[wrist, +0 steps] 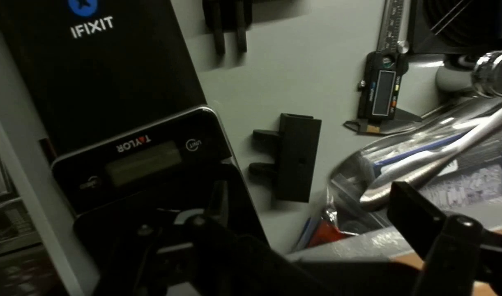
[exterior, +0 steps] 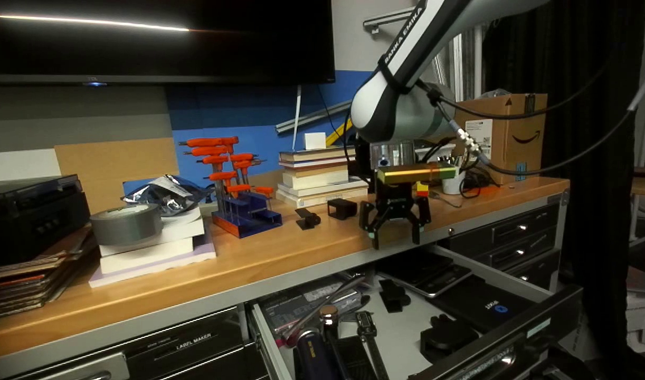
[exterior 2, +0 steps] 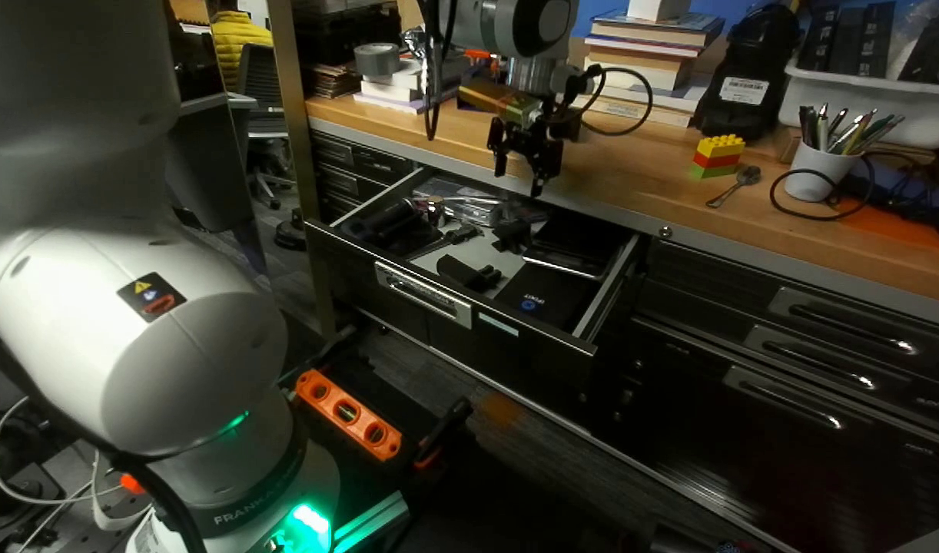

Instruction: Pick up all the black objects and put them in the open drawer and close it

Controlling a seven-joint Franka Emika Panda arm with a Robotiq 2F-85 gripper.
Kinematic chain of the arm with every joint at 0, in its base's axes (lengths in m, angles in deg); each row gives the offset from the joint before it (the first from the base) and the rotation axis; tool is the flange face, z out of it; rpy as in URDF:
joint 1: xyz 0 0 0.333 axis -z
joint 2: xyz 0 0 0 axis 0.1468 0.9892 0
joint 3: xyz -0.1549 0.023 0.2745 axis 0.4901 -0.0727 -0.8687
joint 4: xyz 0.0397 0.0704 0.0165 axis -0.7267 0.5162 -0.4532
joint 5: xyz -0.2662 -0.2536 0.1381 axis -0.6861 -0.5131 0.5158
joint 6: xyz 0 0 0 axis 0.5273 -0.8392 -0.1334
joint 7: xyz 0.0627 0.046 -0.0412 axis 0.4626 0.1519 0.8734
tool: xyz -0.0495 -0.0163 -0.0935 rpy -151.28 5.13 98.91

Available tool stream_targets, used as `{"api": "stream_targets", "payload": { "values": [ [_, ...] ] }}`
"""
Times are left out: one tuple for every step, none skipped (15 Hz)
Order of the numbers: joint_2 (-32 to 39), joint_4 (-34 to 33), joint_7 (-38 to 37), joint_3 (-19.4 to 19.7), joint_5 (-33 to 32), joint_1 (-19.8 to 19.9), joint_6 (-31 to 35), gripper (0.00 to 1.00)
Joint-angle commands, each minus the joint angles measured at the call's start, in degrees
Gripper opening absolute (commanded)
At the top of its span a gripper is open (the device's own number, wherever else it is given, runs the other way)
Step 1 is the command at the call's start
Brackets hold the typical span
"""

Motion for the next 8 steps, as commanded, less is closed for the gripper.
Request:
{"api": "stream_targets", "payload": {
  "values": [
    [-4.4, -3.1, -0.8, -0.7, -2.0, -0.4, -3.5, 1.00],
    [-4.6, -4.1, 0.2, -1.0, -3.3, -0.5, -2.6, 1.00],
    [-4.2, -5.5, 0.8, -1.2, -4.3, -0.6, -1.8, 1.00],
    [-3.6, -7.0, 2.0, -1.6, -4.4, -0.5, -1.6, 1.00],
    [-2.8, -8.6, 2.4, -1.9, -4.8, -0.5, -1.2, 1.00],
    [-1.6, -10.7, 3.7, -2.2, -4.8, -0.5, -0.9, 1.00],
    [-0.6, -12.2, 4.6, -2.3, -5.2, -0.5, -0.5, 1.00],
    [0.7, -14.0, 6.0, -2.5, -5.5, -0.4, -0.1, 1.00]
  ]
}}
